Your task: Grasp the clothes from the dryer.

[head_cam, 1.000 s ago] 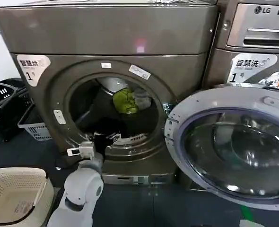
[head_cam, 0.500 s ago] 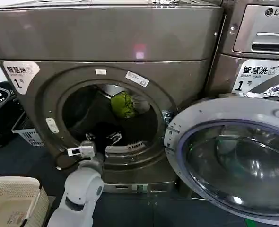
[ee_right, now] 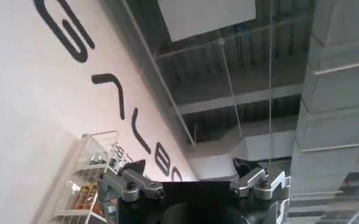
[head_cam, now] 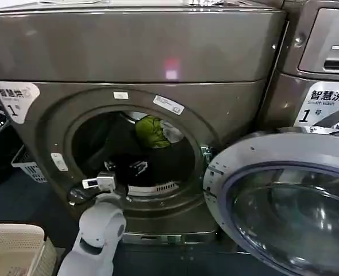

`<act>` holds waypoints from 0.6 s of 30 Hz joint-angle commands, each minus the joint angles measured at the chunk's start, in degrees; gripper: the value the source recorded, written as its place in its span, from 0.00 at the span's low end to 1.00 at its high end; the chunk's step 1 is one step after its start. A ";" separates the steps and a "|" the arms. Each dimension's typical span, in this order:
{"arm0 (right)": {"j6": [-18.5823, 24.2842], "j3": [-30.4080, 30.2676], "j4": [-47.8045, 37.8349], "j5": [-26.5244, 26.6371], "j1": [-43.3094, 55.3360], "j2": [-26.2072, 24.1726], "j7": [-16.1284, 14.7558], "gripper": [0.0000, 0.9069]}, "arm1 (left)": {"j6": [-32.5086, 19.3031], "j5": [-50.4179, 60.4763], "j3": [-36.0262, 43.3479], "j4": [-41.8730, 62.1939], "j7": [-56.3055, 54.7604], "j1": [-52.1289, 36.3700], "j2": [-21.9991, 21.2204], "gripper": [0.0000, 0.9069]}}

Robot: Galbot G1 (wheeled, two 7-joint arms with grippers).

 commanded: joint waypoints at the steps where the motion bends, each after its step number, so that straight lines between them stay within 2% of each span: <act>1: 0.06 0.04 -0.01 0.01 0.08 -0.05 -0.02 1.00 | -3.28 1.44 1.66 17.28 -0.39 -10.52 -1.86 1.00; 6: 0.13 0.21 -0.33 0.01 0.04 -0.22 -0.14 1.00 | -6.55 2.62 1.62 25.65 -0.57 -15.81 -3.42 1.00; 18: 0.16 0.32 -0.56 0.47 0.18 -0.95 -0.25 1.00 | -9.19 4.17 1.93 40.56 1.19 -25.45 -5.75 1.00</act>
